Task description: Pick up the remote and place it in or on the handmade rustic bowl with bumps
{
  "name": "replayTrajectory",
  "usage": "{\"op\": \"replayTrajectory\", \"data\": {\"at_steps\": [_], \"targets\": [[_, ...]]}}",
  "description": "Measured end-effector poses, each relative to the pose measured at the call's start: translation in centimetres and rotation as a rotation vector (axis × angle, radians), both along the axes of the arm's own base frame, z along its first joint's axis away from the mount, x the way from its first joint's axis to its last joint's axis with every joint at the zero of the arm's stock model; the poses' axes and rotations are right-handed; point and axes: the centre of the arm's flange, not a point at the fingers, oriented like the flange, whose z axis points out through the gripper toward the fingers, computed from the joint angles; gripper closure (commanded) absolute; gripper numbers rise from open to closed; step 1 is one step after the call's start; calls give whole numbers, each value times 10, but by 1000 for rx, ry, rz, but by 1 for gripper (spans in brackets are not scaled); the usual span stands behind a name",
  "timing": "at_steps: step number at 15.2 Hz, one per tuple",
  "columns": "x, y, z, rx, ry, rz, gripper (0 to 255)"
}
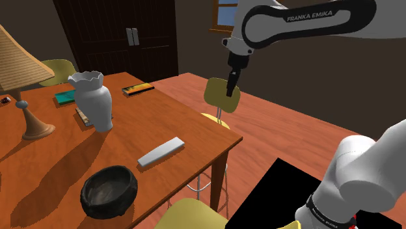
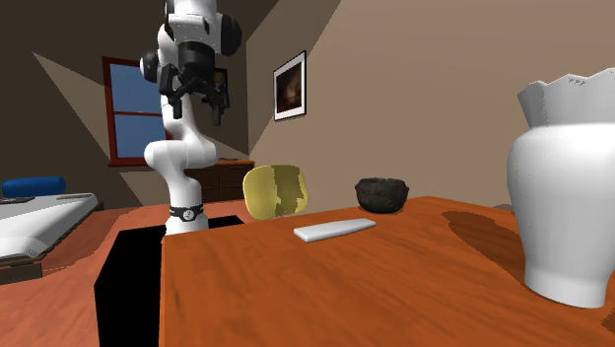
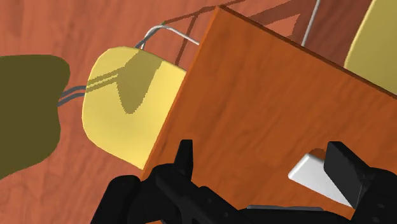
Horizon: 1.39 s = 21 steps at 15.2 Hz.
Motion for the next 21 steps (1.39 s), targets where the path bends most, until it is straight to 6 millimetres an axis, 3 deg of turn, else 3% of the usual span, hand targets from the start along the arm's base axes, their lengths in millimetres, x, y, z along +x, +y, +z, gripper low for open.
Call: {"op": "replayTrajectory", "data": {"at_steps": [6, 11, 15, 21], "targets": [[57, 35, -38, -11, 28, 218, 0], [97, 83, -73, -20, 52, 401, 0], [122, 120, -97, -27, 70, 547, 0], [145, 183, -144, -37, 100, 765, 0]]}}
